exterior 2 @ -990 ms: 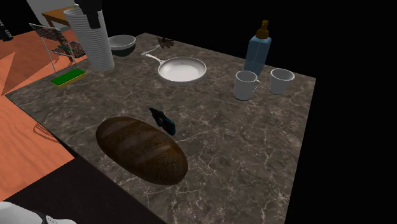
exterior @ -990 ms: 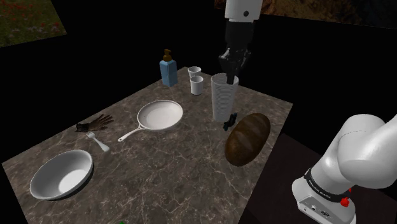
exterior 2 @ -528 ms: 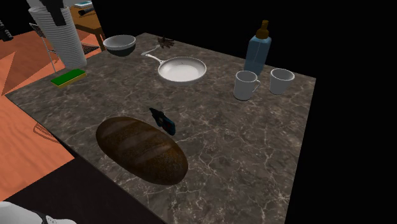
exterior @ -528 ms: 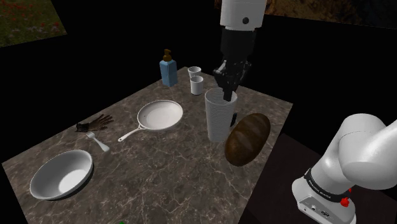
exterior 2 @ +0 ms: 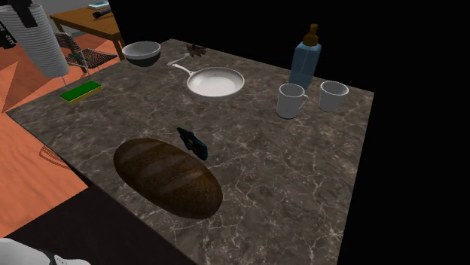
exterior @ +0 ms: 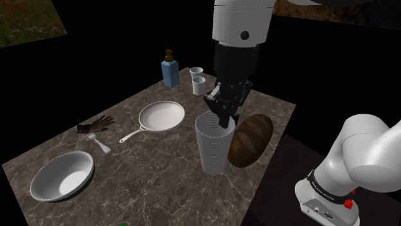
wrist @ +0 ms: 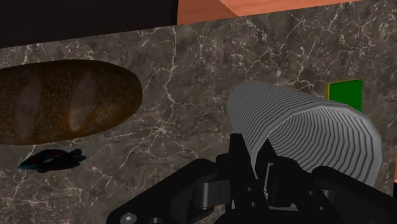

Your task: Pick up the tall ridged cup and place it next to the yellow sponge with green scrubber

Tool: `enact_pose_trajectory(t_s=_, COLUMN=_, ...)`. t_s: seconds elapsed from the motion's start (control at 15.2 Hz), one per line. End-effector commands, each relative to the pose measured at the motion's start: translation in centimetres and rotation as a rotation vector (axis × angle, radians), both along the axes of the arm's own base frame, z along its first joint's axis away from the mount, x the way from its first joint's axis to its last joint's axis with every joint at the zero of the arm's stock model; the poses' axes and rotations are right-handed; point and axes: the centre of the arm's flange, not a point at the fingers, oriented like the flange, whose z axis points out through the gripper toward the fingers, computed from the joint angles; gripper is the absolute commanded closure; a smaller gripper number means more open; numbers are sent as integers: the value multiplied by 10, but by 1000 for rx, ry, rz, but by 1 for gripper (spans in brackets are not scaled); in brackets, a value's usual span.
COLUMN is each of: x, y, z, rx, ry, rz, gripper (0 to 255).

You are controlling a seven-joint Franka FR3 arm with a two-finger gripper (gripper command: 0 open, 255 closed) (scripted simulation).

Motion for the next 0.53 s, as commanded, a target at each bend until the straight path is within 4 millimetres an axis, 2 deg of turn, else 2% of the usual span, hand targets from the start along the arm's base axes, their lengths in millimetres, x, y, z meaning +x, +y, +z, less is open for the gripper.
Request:
enact_pose_trajectory(t_s=0.0, x=-19, y=22, z=1, rx=0, ry=1, rz=-1, gripper=255)
enact_pose_trajectory(t_s=0.46, x=-74, y=97, z=1, rx=0, ry=1, rz=-1, gripper=255)
